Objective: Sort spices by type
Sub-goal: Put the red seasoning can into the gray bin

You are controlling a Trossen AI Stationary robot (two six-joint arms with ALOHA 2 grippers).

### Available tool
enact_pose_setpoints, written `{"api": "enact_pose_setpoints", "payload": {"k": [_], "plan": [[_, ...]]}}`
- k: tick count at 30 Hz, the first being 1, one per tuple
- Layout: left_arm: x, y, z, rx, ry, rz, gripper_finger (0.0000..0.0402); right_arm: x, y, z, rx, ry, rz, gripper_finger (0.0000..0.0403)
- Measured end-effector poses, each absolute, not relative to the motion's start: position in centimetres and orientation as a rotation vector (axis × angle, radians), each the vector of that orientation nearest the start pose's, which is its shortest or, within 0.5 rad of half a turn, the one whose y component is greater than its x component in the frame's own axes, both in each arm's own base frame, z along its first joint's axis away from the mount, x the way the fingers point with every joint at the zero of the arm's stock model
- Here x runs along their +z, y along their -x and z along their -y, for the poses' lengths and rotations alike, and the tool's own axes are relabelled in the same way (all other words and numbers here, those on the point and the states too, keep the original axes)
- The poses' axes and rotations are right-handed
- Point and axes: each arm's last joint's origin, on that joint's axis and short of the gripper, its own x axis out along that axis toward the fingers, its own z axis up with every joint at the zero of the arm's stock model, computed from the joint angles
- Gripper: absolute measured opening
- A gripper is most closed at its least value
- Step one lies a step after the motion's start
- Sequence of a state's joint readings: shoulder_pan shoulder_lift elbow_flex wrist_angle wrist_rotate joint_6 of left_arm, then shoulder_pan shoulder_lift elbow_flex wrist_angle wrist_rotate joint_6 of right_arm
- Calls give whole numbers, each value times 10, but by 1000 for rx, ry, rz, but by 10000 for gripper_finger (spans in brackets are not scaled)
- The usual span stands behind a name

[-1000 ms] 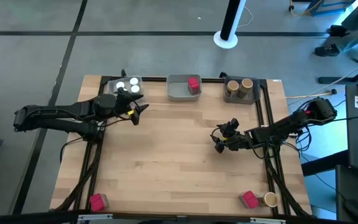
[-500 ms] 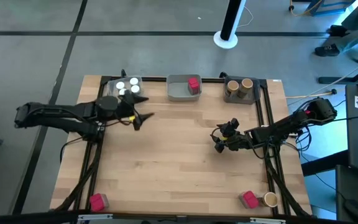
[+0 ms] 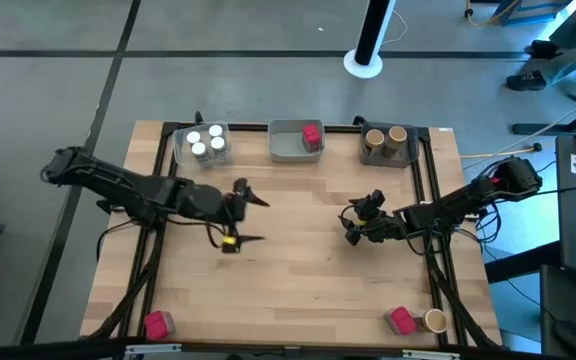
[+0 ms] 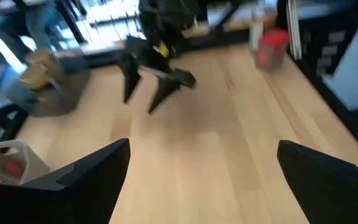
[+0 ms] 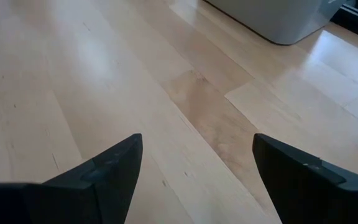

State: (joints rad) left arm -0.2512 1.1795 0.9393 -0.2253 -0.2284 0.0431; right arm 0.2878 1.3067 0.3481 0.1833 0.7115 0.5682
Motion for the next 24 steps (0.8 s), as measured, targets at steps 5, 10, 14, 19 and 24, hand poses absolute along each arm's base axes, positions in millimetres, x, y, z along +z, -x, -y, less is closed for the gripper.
{"api": "enact_pose_setpoints", "payload": {"k": [5, 10, 14, 19, 24], "plan": [[314, -277, 82, -74, -183, -639, 389, 130, -202, -40, -582, -149, -540, 303], [324, -287, 107, -72, -88, -770, 388, 131, -202, -39, -603, -98, -533, 303], [330, -288, 123, -58, 97, -715, 388, 134, -205, -40, -586, -66, -507, 303], [335, -288, 133, -63, 207, -658, 388, 142, -211, -41, -545, -13, -445, 303], [331, -287, 129, -10, 276, -701, 388, 147, -214, -43, -503, 36, -409, 303]]}}
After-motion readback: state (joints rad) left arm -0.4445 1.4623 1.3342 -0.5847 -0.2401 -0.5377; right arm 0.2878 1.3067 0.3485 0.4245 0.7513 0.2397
